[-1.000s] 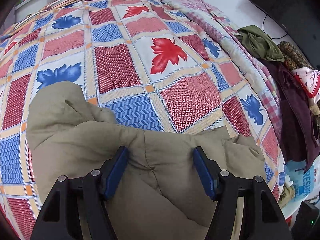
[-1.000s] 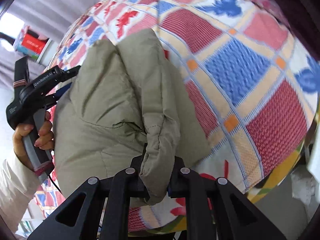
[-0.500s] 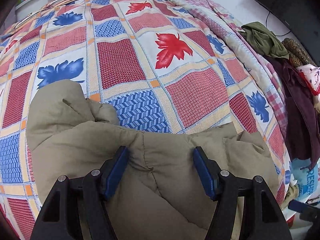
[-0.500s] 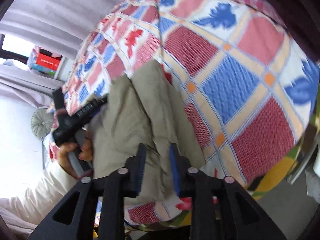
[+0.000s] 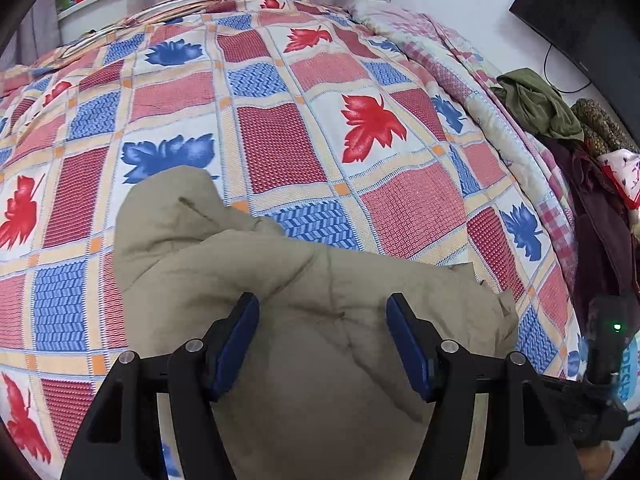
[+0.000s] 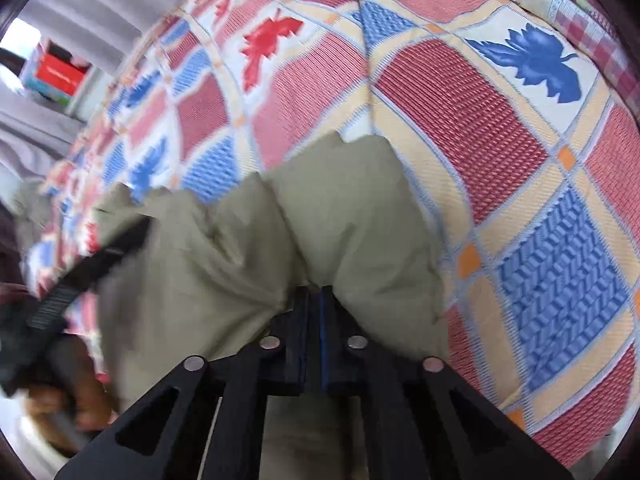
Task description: Fold large clothes
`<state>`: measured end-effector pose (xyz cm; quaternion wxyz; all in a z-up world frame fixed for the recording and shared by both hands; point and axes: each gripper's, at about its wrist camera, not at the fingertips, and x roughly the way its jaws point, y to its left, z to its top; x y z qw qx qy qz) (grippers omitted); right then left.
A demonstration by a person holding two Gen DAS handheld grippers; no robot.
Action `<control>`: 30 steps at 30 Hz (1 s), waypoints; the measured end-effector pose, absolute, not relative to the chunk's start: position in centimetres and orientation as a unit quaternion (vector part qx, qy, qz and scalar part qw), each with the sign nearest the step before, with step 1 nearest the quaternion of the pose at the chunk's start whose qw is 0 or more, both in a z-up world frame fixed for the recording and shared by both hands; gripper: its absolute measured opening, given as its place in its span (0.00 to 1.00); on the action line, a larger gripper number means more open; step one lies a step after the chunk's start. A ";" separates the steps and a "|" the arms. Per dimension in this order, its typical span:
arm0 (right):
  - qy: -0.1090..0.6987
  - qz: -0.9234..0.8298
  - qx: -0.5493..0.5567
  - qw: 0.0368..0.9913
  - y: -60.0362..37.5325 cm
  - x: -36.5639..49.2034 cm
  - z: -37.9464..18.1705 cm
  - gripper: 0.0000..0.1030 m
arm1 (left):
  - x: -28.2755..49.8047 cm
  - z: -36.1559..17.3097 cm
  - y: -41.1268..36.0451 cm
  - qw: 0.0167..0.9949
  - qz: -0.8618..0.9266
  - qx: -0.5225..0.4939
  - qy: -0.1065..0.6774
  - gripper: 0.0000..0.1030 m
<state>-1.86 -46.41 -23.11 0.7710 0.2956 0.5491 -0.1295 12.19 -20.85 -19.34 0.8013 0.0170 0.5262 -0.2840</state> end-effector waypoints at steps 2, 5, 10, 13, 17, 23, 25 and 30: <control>0.555 -0.124 0.312 0.761 -47.1 -2.5 -24.2 0.00 | 11.9 -18.5 -19.0 0.801 -0.278 0.017 0.529 0.65; 0.547 -0.114 0.334 0.760 -47.6 -2.9 -24.9 0.00 | 11.3 -17.9 -16.5 0.796 -0.269 0.016 0.542 0.66; 0.537 -0.107 0.355 0.757 -47.7 -3.7 -24.7 0.00 | 10.0 -18.3 -12.6 0.779 -0.253 -0.004 0.573 0.66; 0.534 -0.100 0.363 0.757 -47.6 -4.4 -23.8 0.00 | 9.5 -18.8 -11.3 0.777 -0.241 -0.006 0.581 0.71; 0.528 -0.093 0.355 0.766 -47.4 -5.3 -21.7 0.03 | 8.8 -18.9 -10.4 0.781 -0.237 -0.015 0.578 1.00; 0.512 -0.104 0.329 0.787 -48.5 -6.5 -18.7 0.04 | 9.0 -20.2 -9.5 0.761 -0.238 -0.040 0.603 1.00; 0.511 -0.105 0.327 0.788 -48.8 -6.6 -18.4 0.04 | 9.2 -21.1 -9.1 0.750 -0.234 -0.052 0.616 1.00; 0.516 -0.095 0.334 0.783 -50.3 -6.3 -18.7 0.30 | 9.3 -22.2 -8.6 0.735 -0.233 -0.078 0.632 1.00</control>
